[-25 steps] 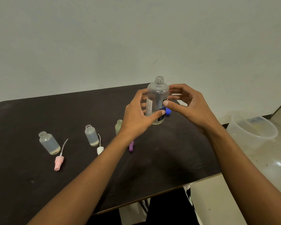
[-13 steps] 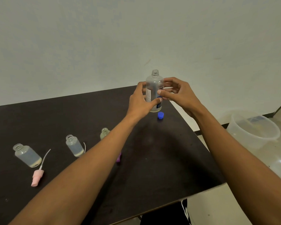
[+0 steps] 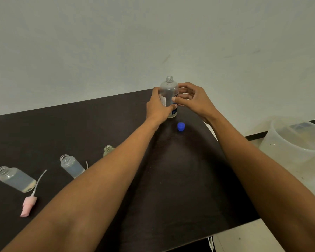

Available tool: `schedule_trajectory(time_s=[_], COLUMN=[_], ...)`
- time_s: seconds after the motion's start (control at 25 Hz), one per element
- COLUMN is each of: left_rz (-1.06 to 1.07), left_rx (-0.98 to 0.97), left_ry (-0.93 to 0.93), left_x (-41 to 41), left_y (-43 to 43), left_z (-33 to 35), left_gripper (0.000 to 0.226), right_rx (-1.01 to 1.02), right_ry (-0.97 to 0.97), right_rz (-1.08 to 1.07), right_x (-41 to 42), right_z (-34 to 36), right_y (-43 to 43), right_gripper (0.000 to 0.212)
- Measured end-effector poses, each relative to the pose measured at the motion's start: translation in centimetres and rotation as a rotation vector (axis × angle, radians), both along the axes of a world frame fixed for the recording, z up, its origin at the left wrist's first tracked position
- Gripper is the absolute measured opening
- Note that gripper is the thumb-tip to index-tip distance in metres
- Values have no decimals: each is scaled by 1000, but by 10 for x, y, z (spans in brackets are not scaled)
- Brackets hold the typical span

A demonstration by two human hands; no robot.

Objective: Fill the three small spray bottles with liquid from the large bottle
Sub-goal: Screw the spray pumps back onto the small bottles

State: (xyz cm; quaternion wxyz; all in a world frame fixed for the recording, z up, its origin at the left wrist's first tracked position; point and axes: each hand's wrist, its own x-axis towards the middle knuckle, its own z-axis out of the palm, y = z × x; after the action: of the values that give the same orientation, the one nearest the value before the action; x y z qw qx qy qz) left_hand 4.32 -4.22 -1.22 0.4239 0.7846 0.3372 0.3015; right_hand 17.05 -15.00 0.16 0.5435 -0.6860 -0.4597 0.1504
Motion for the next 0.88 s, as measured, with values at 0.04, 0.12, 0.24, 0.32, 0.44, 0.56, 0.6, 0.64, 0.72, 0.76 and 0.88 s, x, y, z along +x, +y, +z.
schedule_trajectory(time_s=[0.04, 0.12, 0.24, 0.32, 0.44, 0.56, 0.6, 0.64, 0.72, 0.76, 0.88], left_rz=[5, 11, 11, 6, 1, -9, -18, -26, -38, -40, -18], left_rx=[-6, -6, 2, 2, -1, -20, -28, -34, -30, -22, 20], left_ry=[-3, -11, -17, -16, -12, 3, 16, 36, 53, 43, 18], left_x=[0, 0, -1, 0, 1, -1, -2, -2, -5, -7, -19], left_y=[0, 1, 2, 2, 2, 4, 4, 4, 3, 2, -2], left_z=[-1, -4, -6, -7, -8, -9, -9, -9, -6, -4, 10], left_gripper=[66, 67, 67, 68, 71, 74, 75, 76, 82, 86, 95], right_rx=[-2, -7, -21, -24, -27, -34, -40, -44, -46, -44, -30], right_ry=[-3, -5, -19, -13, -13, -11, -15, -18, -18, -23, -34], right_rz=[-1, 2, -1, -1, -14, -18, -16, -13, -23, -34, -80], right_x=[0, -1, 0, 1, 1, 0, 0, -1, -1, -2, -7], right_z=[-2, -3, -4, -4, -8, -12, -12, -11, -7, -4, 9], right_y=[1, 4, 6, 7, 7, 6, 6, 5, 2, -1, -12], right_gripper=[50, 51, 52, 53, 54, 54, 54, 55, 56, 58, 62])
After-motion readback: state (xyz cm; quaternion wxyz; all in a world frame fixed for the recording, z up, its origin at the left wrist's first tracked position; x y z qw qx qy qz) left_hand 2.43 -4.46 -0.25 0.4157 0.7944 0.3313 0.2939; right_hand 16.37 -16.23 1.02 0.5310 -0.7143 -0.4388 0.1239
